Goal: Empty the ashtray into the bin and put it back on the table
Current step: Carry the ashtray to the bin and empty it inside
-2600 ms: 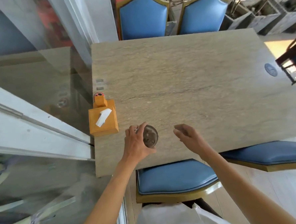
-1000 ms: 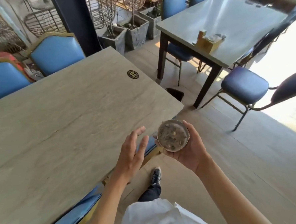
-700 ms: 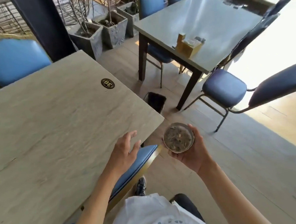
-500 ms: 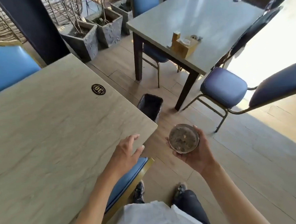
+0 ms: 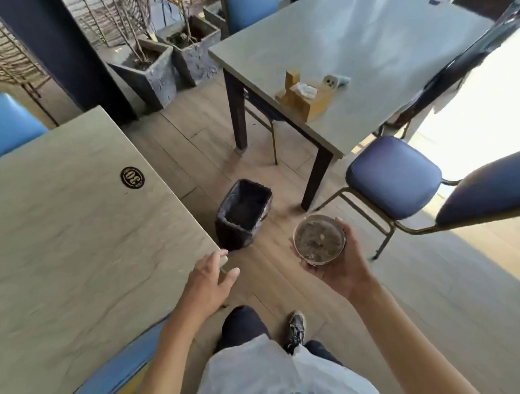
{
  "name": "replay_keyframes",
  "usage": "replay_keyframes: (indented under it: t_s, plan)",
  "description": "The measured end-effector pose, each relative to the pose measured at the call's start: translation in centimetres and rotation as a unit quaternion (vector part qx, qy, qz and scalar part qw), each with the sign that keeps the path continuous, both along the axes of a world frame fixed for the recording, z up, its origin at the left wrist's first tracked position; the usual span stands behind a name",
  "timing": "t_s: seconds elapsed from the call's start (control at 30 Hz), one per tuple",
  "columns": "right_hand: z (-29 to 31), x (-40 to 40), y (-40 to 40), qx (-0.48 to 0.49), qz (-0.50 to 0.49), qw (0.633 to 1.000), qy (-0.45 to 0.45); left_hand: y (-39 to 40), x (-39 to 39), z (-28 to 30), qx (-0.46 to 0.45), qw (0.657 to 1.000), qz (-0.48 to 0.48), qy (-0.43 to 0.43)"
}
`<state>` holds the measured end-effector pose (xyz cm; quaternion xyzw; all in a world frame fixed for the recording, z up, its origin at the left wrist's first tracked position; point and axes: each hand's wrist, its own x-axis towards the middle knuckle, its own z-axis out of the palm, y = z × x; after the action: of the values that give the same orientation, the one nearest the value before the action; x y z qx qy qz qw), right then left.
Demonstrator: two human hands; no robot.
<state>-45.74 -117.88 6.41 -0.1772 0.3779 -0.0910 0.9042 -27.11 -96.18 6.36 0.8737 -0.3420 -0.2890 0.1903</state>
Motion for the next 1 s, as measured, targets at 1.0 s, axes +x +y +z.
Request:
replay_keyframes:
  t_s: [1.0]
  plan:
    - [-11.4, 31.3, -23.0, 0.037, 0.199, 0.964, 0.173, -19.2, 20.5, -13.2, 0.129, 0.973, 0.125, 0.146]
